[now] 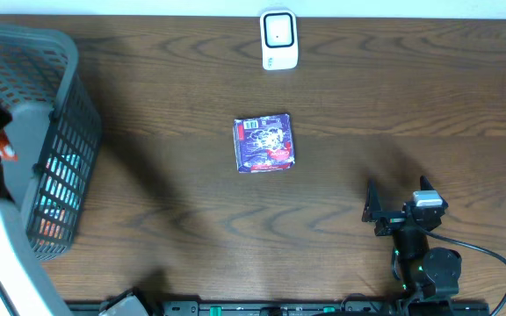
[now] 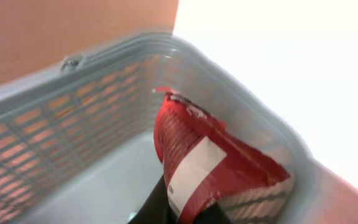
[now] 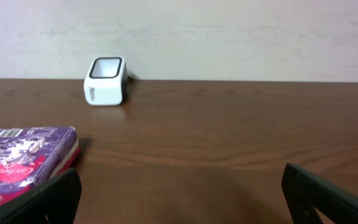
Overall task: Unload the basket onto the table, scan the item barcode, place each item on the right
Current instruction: 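Carry the red bar out and set it left of the purple package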
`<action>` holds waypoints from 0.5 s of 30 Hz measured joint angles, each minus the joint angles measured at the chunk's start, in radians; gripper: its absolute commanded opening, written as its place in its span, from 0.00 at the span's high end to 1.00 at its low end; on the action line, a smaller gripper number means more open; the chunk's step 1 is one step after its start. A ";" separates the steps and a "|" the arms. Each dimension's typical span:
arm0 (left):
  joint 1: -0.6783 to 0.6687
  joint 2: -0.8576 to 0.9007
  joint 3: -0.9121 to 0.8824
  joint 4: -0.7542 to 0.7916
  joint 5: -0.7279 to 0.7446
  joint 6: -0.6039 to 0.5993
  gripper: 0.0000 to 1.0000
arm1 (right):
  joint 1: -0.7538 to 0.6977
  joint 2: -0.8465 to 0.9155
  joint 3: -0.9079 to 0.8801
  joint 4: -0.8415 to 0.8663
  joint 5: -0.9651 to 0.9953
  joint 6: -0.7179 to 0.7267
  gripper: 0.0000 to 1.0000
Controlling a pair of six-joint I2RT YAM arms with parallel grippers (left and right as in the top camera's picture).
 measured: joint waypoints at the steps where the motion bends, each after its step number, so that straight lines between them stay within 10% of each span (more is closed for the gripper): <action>1: 0.000 -0.038 0.000 0.019 0.036 -0.047 0.92 | 0.000 0.000 0.000 0.000 0.000 0.000 0.01; 15: -0.532 -0.151 0.006 0.050 0.251 -0.383 0.93 | 0.000 0.000 0.000 0.000 0.000 0.000 0.01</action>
